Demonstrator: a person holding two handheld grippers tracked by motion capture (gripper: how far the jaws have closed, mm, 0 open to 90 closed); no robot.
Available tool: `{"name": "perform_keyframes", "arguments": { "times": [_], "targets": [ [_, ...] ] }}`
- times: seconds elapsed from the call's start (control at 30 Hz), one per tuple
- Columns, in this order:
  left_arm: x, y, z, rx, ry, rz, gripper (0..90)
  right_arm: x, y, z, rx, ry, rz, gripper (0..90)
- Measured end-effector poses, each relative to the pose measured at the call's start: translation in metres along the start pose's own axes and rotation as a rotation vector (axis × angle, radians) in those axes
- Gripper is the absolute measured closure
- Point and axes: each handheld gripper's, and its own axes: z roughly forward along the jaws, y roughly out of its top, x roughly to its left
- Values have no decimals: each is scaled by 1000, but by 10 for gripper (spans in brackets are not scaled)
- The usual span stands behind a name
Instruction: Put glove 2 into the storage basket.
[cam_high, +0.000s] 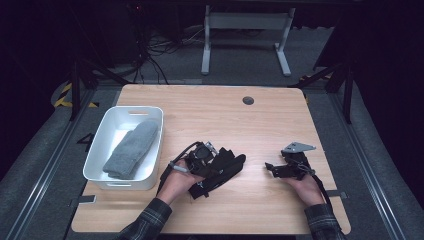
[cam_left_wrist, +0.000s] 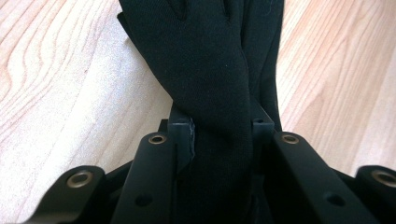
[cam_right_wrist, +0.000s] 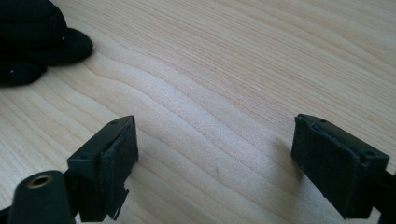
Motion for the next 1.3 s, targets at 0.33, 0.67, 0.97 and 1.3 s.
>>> {"name": "perform_keyframes", "arguments": {
  "times": [0.33, 0.67, 0.97, 1.3],
  "targets": [
    [-5, 3, -24, -50, 3, -26, 726, 0, 0, 0, 0, 0, 0, 150],
    [-5, 11, -56, -81, 38, -45, 725, 0, 0, 0, 0, 0, 0, 150],
    [5, 14, -89, -100, 46, -68, 724, 0, 0, 0, 0, -1, 0, 150],
    [19, 11, -118, -112, 63, -98, 723, 0, 0, 0, 0, -1, 0, 150]
  ]
}}
